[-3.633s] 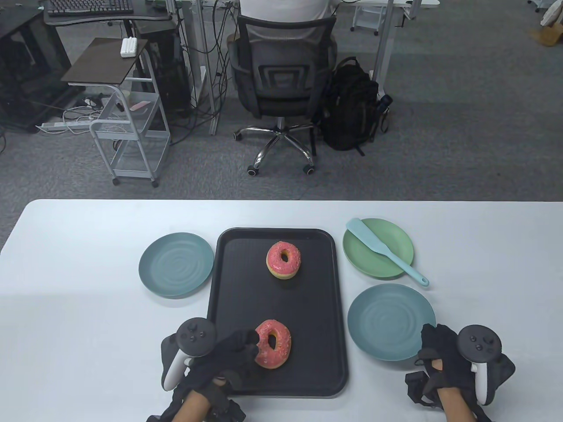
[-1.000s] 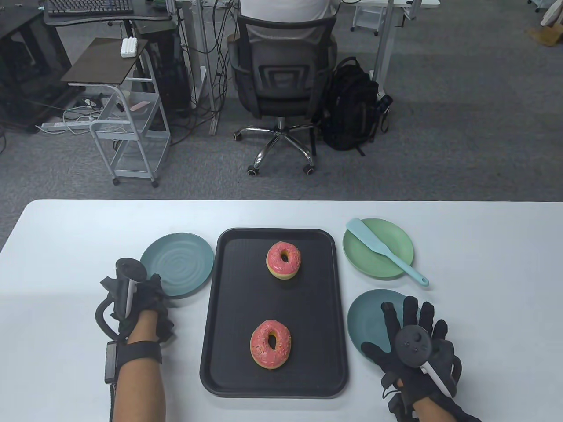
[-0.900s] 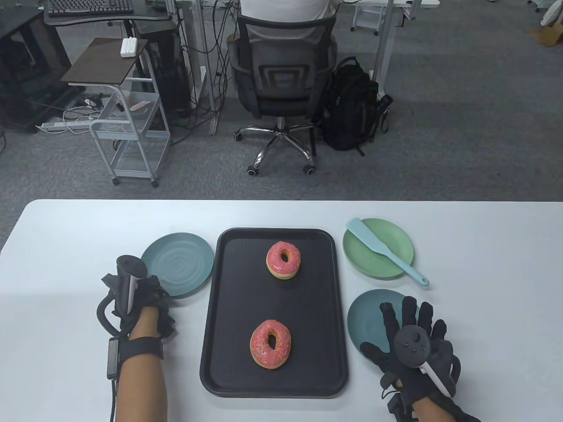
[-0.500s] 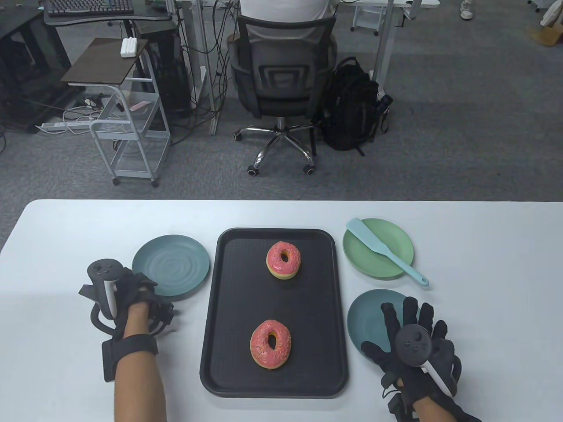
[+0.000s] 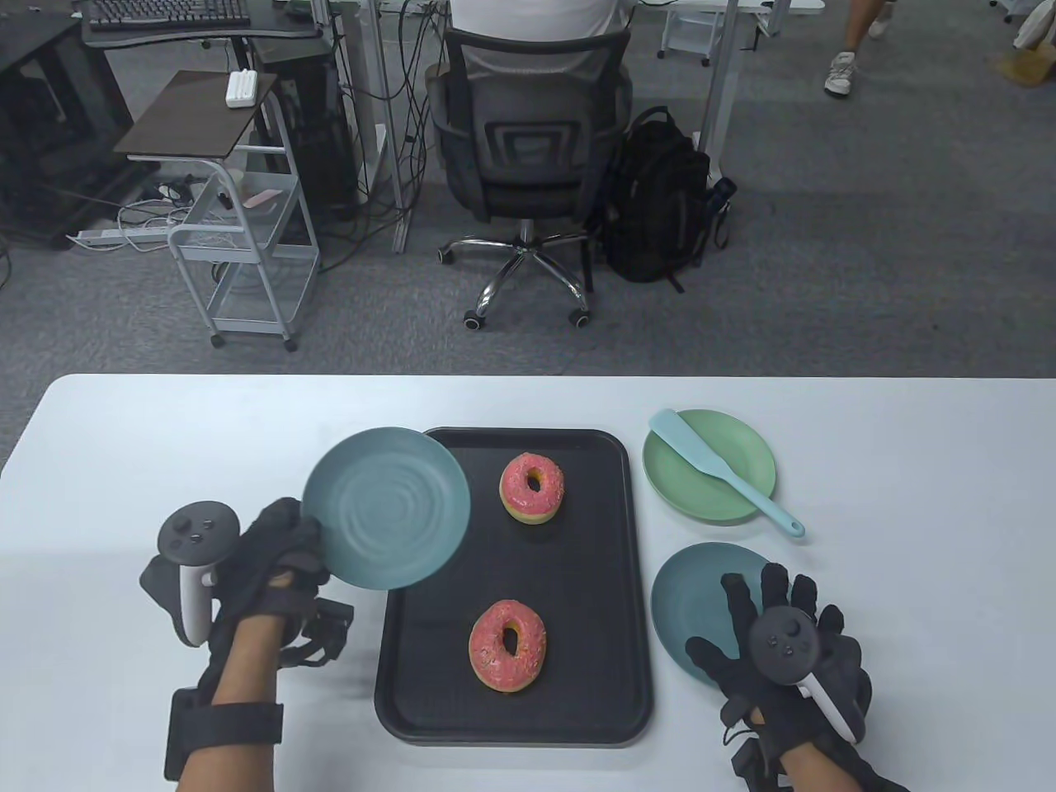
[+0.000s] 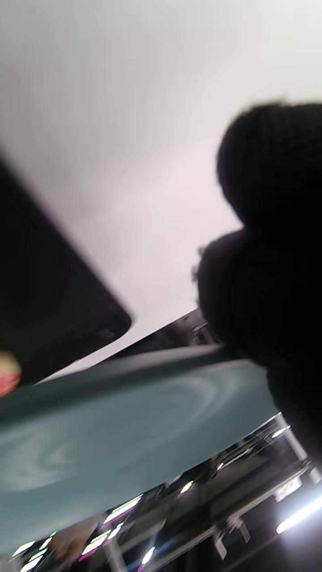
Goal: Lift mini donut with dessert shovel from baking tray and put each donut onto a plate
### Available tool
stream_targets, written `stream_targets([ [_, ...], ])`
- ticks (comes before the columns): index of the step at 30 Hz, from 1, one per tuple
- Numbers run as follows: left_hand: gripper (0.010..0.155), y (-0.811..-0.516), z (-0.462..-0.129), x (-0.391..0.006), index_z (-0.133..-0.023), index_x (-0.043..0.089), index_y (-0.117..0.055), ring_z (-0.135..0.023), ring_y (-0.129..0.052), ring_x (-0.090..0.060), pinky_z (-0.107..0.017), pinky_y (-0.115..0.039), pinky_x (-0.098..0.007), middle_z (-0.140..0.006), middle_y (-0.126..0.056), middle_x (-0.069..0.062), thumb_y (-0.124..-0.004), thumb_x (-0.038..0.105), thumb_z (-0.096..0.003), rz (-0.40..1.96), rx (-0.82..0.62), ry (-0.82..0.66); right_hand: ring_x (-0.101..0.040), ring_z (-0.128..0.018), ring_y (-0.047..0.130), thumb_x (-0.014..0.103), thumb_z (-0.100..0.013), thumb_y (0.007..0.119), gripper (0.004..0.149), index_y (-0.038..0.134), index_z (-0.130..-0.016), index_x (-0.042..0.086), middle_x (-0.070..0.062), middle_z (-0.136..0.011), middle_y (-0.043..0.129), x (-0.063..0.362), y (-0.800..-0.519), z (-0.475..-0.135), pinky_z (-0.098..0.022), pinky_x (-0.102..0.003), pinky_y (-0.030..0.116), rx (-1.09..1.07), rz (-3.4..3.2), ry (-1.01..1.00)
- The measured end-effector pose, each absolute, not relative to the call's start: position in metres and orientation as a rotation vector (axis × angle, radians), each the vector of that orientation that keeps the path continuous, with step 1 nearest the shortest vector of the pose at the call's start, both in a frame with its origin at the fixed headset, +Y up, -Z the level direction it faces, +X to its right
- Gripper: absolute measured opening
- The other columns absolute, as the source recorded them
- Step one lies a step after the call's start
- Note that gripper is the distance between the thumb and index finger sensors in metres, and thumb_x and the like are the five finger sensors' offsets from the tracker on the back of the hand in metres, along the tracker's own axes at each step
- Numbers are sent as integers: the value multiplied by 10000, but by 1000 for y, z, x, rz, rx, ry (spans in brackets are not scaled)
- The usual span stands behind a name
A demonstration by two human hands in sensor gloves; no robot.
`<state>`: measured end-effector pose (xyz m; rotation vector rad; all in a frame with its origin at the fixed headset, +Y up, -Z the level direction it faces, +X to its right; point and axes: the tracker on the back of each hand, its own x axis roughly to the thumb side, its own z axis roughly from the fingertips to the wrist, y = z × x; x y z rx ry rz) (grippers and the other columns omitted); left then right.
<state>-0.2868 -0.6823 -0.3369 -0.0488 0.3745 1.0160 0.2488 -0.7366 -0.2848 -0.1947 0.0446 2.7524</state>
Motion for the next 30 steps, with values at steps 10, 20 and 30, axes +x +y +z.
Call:
stream_targets([
  [10, 479, -705, -284, -190, -928, 220, -709, -317, -1093, -86, -293, -981, -337, -693, -914, 49, -787, 377, -482, 998, -193, 125, -491, -1070, 406, 632, -424, 707, 756, 553, -1050, 236, -193, -1191, 443, 257, -738, -284, -766, -694, 189, -255, 2751, 40],
  [20, 480, -719, -280, -172, -929, 223, -704, -324, -1090, -109, -301, -981, -338, -698, -908, 51, -782, 379, -482, 969, -212, 88, -497, -1069, 387, 636, -421, 703, 758, 560, -1049, 235, -195, -1192, 439, 256, -739, -285, -765, -690, 187, -252, 2761, 72],
  [30, 483, -722, -274, -153, -937, 234, -685, -344, -1089, -71, -319, -981, -328, -712, -898, 61, -770, 391, -488, 940, -242, -13, -474, -883, 742, 643, -425, 640, 726, 675, -984, 181, -202, -984, 811, 219, -719, -269, -709, -652, 494, 71, 2690, 17],
])
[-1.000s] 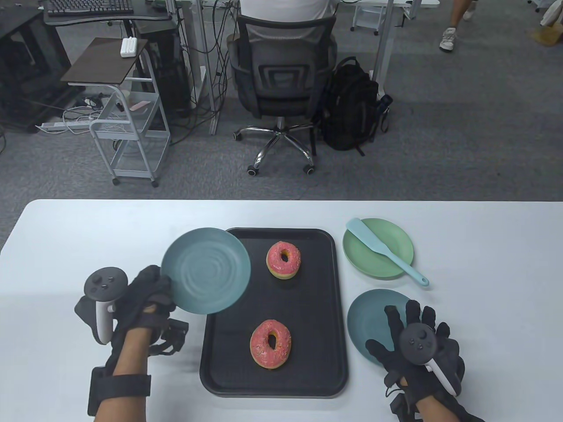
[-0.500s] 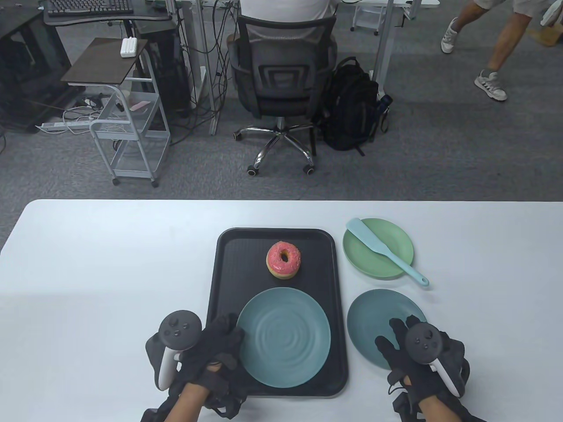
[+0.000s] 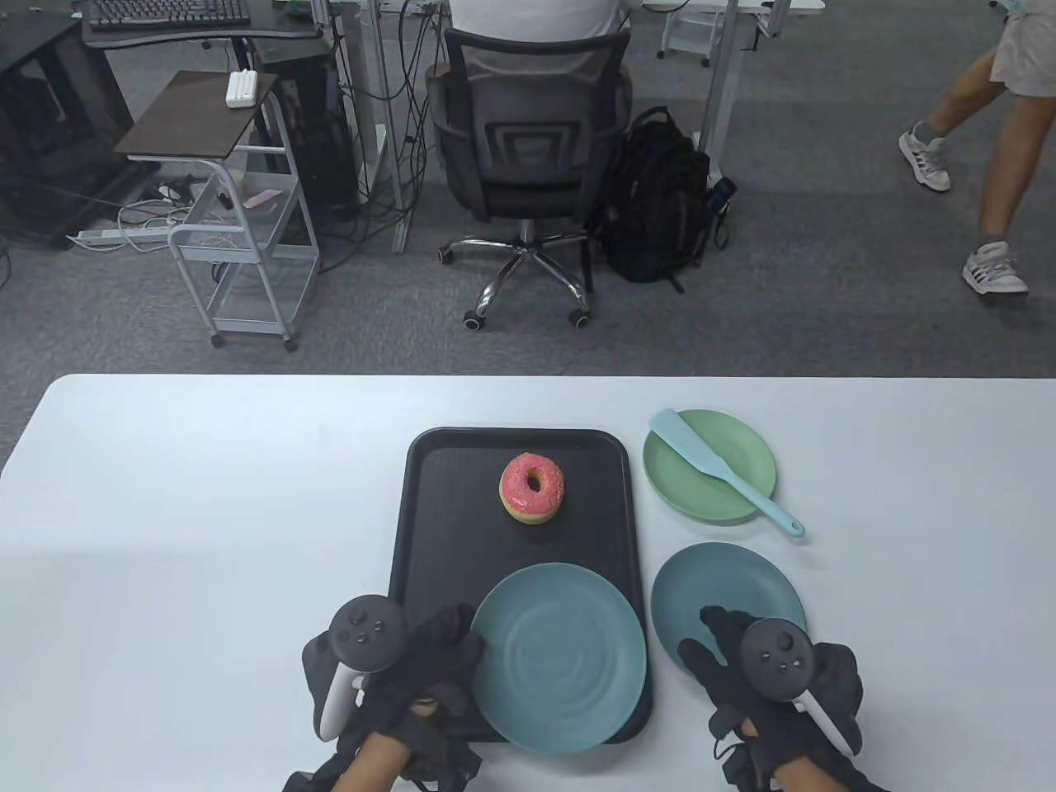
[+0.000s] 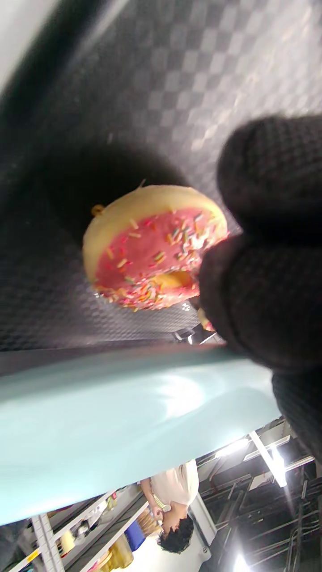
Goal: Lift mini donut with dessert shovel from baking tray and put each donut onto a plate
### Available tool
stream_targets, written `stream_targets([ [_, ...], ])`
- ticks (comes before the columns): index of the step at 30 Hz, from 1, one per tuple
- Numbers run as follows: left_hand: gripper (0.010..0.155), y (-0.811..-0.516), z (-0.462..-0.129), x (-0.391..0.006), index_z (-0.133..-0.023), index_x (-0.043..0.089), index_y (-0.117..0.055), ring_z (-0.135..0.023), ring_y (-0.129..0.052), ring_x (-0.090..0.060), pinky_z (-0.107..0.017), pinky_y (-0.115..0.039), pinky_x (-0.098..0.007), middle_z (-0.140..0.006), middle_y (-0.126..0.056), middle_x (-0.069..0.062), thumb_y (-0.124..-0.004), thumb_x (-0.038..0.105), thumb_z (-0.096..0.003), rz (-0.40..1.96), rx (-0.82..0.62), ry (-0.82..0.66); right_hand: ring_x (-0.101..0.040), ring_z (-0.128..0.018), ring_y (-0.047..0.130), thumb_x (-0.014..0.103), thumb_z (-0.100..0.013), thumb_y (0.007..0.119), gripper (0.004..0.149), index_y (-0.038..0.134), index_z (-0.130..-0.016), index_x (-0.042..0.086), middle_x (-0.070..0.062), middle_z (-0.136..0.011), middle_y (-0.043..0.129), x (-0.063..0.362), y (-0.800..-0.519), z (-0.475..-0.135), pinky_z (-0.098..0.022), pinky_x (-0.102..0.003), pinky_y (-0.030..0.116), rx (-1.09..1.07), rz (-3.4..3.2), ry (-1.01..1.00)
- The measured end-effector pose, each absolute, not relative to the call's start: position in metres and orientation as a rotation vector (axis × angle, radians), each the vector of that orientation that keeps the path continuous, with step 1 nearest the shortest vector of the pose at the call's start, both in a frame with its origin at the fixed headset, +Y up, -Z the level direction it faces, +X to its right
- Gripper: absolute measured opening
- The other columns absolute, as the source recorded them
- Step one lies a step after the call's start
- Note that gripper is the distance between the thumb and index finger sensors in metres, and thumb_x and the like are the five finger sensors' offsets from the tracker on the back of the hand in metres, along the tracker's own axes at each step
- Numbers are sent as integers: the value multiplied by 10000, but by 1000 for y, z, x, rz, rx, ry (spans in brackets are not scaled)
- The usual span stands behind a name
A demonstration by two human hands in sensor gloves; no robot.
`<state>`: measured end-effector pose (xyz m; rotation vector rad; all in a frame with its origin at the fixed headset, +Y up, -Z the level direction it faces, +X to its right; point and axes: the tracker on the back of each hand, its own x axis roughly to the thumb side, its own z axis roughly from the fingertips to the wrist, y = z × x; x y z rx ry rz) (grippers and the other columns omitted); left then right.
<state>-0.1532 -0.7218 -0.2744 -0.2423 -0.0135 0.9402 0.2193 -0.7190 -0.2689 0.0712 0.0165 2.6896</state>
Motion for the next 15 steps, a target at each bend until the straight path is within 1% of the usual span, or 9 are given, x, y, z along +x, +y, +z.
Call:
stream_targets([
  [3, 483, -719, -270, -146, -938, 236, -685, -346, -1089, -68, -322, -982, -327, -713, -898, 62, -769, 393, -489, 939, -239, -49, -460, -750, 838, 630, -430, 604, 710, 722, -942, 152, -196, -849, 912, 208, -718, -265, -649, -632, 576, 155, 2567, 28],
  [5, 483, -717, -267, -142, -938, 240, -682, -348, -1089, -65, -326, -983, -324, -715, -896, 65, -767, 395, -489, 956, -242, -71, -444, -652, 875, 612, -439, 638, 674, 758, -902, 136, -185, -751, 950, 203, -717, -263, -599, -617, 619, 176, 2525, 12],
  [8, 485, -717, -265, -138, -940, 239, -680, -352, -1089, -67, -328, -982, -326, -717, -894, 63, -766, 397, -490, 963, -248, -88, -372, -451, 918, 540, -472, 699, 522, 837, -774, 138, -124, -535, 990, 199, -715, -260, -482, -565, 708, 197, 2534, -64],
  [9, 484, -717, -265, -138, -939, 239, -681, -352, -1089, -68, -327, -982, -328, -717, -895, 62, -768, 395, -489, 955, -241, -88, -347, -381, 921, 528, -471, 710, 491, 856, -727, 136, -98, -460, 991, 197, -716, -260, -436, -545, 734, 206, 2537, -74],
  [11, 484, -717, -266, -138, -938, 241, -684, -352, -1089, -67, -329, -980, -331, -716, -896, 64, -769, 395, -487, 947, -236, -92, -312, -289, 917, 520, -468, 722, 461, 878, -667, 135, -65, -358, 985, 197, -717, -260, -372, -519, 762, 210, 2527, -76],
  [12, 483, -717, -266, -139, -937, 243, -686, -353, -1087, -96, -331, -979, -333, -716, -897, 64, -771, 396, -487, 950, -235, -92, -294, -250, 915, 518, -466, 727, 451, 886, -646, 136, -48, -320, 980, 197, -716, -260, -340, -505, 776, 211, 2518, -78],
  [14, 482, -717, -266, -139, -938, 248, -683, -361, -1087, -100, -336, -977, -336, -721, -896, 68, -772, 397, -489, 953, -238, -97, -259, -177, 905, 513, -460, 742, 434, 899, -607, 136, -17, -253, 969, 198, -716, -260, -270, -476, 796, 201, 2481, -92],
  [15, 482, -717, -266, -139, -940, 251, -681, -363, -1090, -71, -338, -977, -334, -722, -896, 68, -771, 399, -490, 947, -234, -102, -242, -146, 897, 512, -457, 748, 431, 902, -596, 134, -3, -228, 961, 199, -714, -259, -234, -461, 802, 195, 2441, -105],
])
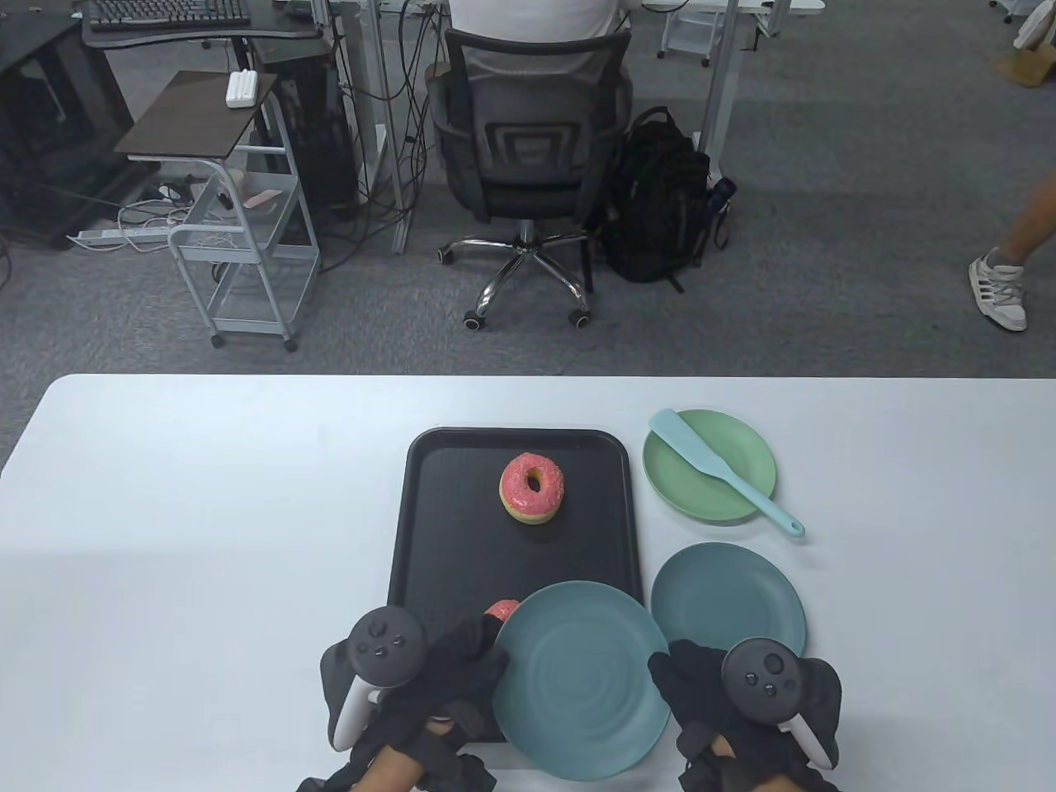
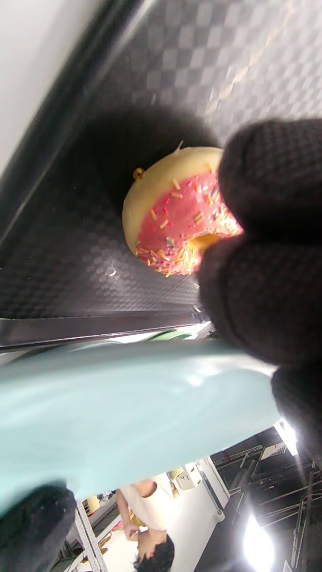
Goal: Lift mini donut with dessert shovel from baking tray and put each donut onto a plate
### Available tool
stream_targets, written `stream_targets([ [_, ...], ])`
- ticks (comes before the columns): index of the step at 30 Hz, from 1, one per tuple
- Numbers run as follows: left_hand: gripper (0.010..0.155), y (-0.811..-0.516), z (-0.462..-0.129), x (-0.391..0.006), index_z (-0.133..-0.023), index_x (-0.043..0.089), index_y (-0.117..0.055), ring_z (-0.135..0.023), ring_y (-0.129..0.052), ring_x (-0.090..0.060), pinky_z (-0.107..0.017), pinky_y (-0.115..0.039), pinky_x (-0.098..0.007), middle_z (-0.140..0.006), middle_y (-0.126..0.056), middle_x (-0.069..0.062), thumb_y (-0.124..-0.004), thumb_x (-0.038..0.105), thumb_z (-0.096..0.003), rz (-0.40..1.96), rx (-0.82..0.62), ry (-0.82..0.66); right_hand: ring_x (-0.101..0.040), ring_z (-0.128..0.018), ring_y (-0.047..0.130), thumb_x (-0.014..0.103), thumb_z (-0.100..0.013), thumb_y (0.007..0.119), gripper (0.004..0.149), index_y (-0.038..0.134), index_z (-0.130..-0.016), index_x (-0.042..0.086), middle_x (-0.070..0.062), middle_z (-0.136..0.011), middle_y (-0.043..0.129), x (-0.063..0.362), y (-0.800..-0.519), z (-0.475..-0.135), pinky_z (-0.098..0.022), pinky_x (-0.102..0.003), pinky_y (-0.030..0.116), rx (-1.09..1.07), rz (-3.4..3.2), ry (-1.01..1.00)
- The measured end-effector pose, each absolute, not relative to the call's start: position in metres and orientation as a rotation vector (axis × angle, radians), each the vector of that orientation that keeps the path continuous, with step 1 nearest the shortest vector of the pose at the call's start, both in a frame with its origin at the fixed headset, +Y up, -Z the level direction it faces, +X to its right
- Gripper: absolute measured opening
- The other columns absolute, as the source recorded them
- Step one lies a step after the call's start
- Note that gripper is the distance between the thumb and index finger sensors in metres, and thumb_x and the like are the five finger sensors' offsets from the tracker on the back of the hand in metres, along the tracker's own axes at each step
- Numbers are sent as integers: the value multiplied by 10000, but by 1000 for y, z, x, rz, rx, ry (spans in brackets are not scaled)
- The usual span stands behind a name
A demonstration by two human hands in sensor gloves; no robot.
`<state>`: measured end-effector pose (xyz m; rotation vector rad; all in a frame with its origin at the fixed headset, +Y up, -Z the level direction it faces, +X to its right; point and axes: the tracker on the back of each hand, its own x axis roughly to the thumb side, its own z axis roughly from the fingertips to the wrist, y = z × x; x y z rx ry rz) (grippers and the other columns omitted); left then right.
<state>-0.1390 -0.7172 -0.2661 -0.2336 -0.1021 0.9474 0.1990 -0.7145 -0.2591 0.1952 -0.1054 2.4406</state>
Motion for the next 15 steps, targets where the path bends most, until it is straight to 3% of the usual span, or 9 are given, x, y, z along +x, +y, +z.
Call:
stream_targets([
  [6, 496, -718, -268, -140, -957, 282, -665, -479, -1083, -141, -426, -944, -388, -768, -881, 77, -731, 476, -505, 935, -239, -138, -210, -88, 865, 489, -450, 772, 426, 904, -573, 102, 6, -191, 934, 219, -699, -260, -138, -424, 796, 68, 2331, -189],
  [15, 515, -723, -274, -151, -958, 274, -676, -507, -1073, -188, -447, -920, -431, -779, -881, 38, -719, 511, -503, 877, -213, -108, -192, -100, 853, 479, -468, 767, 429, 874, -637, 100, 6, -235, 928, 349, -682, -301, -28, -339, 754, -679, 2076, -327],
])
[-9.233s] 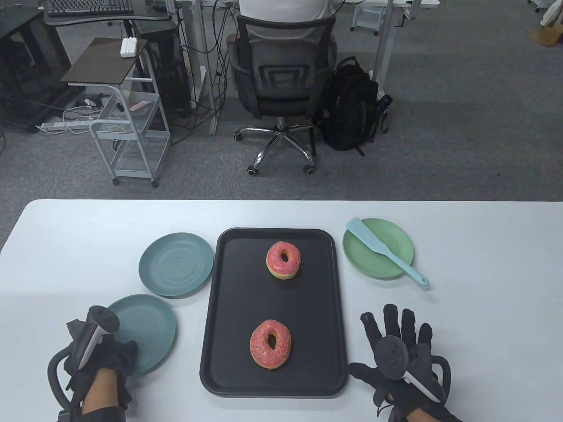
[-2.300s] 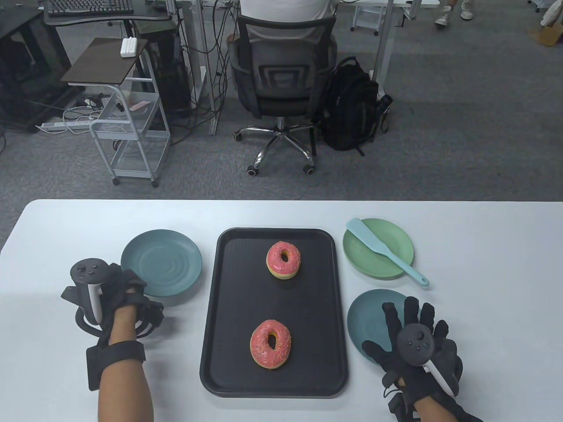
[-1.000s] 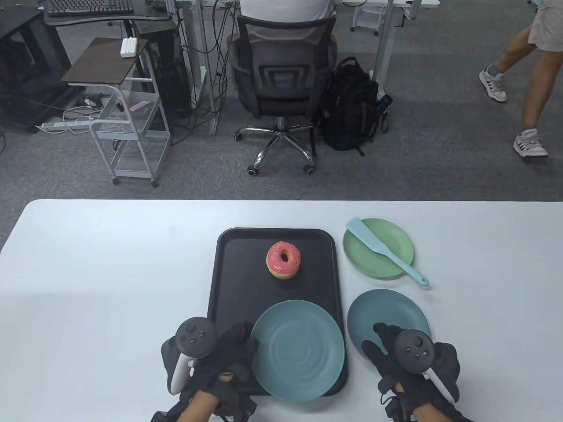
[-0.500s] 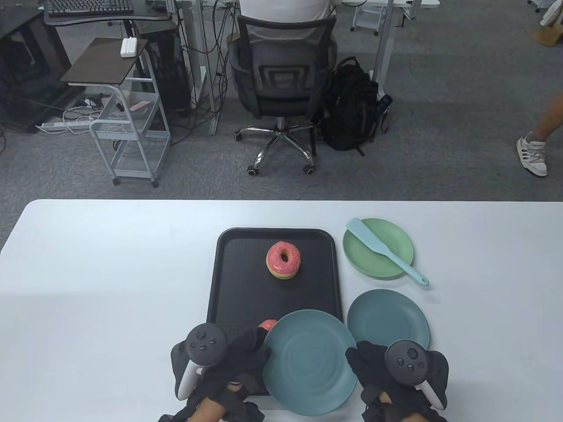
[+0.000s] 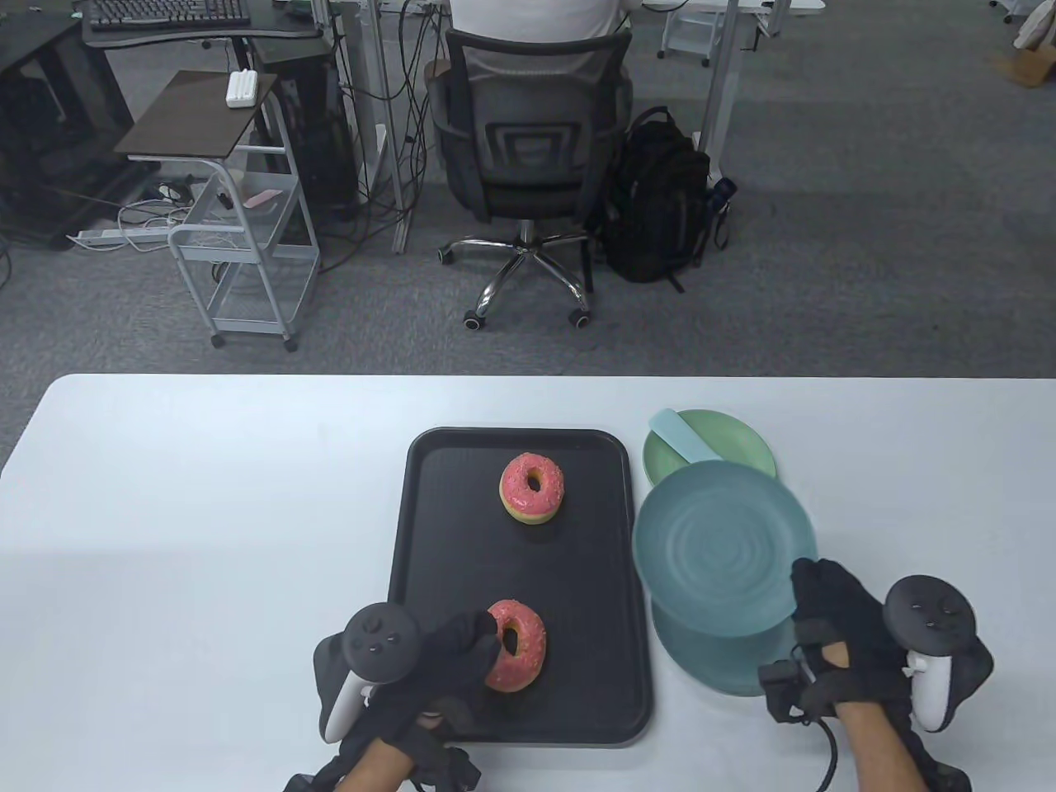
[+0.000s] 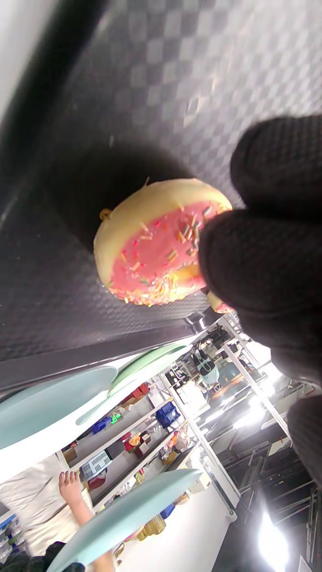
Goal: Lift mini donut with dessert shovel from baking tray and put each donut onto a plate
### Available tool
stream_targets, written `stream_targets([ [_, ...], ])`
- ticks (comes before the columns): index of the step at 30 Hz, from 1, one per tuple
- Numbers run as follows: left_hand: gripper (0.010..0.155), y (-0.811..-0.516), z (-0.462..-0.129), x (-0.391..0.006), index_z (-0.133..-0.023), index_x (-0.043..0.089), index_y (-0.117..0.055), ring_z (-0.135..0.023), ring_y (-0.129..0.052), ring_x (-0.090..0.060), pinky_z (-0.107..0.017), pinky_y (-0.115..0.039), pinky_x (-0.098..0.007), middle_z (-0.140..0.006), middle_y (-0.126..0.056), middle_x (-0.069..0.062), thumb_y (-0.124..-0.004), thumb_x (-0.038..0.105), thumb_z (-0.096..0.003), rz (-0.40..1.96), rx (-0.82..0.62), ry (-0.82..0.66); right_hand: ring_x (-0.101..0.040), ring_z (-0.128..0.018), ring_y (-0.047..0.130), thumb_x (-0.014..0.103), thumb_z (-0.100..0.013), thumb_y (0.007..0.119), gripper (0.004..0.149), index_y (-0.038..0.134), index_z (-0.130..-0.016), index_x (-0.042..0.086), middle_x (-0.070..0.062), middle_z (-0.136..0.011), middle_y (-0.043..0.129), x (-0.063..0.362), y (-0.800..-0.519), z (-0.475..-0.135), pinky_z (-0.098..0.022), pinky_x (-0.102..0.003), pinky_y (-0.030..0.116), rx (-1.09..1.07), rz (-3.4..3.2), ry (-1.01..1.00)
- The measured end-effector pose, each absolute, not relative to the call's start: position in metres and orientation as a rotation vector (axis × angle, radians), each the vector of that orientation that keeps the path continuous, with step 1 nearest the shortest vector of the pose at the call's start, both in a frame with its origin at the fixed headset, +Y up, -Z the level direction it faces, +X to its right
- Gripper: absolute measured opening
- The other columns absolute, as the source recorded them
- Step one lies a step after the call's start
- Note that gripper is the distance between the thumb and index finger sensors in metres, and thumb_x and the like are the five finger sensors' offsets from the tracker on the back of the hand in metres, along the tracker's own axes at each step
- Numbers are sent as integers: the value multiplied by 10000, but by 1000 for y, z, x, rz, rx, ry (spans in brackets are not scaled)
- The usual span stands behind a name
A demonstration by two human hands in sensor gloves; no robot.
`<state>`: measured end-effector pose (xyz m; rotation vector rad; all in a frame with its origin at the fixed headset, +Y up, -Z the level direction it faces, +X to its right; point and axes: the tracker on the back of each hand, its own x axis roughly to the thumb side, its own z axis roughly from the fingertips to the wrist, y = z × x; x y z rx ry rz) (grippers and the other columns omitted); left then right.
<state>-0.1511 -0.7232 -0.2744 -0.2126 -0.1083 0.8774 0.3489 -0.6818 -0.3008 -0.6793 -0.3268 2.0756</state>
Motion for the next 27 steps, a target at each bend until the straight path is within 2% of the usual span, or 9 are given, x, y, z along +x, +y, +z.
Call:
stream_targets([
  [7, 513, -726, -277, -154, -956, 271, -684, -510, -1070, -200, -448, -914, -440, -777, -883, 30, -716, 514, -505, 888, -223, -101, -171, -99, 863, 472, -479, 745, 440, 849, -678, 94, 5, -271, 934, 424, -712, -308, -15, -317, 771, -1081, 1974, -346],
  [12, 513, -725, -277, -154, -956, 272, -684, -511, -1071, -202, -449, -913, -443, -778, -884, 29, -714, 516, -506, 879, -228, -97, -169, -100, 870, 468, -484, 736, 446, 842, -693, 89, 2, -285, 941, 454, -732, -304, -16, -317, 779, -1215, 1910, -335],
  [17, 518, -725, -278, -155, -958, 267, -685, -514, -1069, -207, -449, -910, -447, -779, -884, 24, -714, 518, -506, 881, -234, -87, -170, -100, 872, 462, -486, 734, 452, 840, -702, 79, -5, -294, 949, 465, -747, -304, -19, -321, 782, -1280, 1933, -292],
  [27, 517, -726, -280, -157, -957, 265, -687, -515, -1069, -213, -450, -909, -449, -779, -884, 20, -713, 518, -507, 878, -239, -76, -180, -85, 870, 454, -482, 737, 457, 858, -692, 67, -14, -274, 958, 460, -768, -316, -15, -332, 778, -1283, 1994, -187],
])
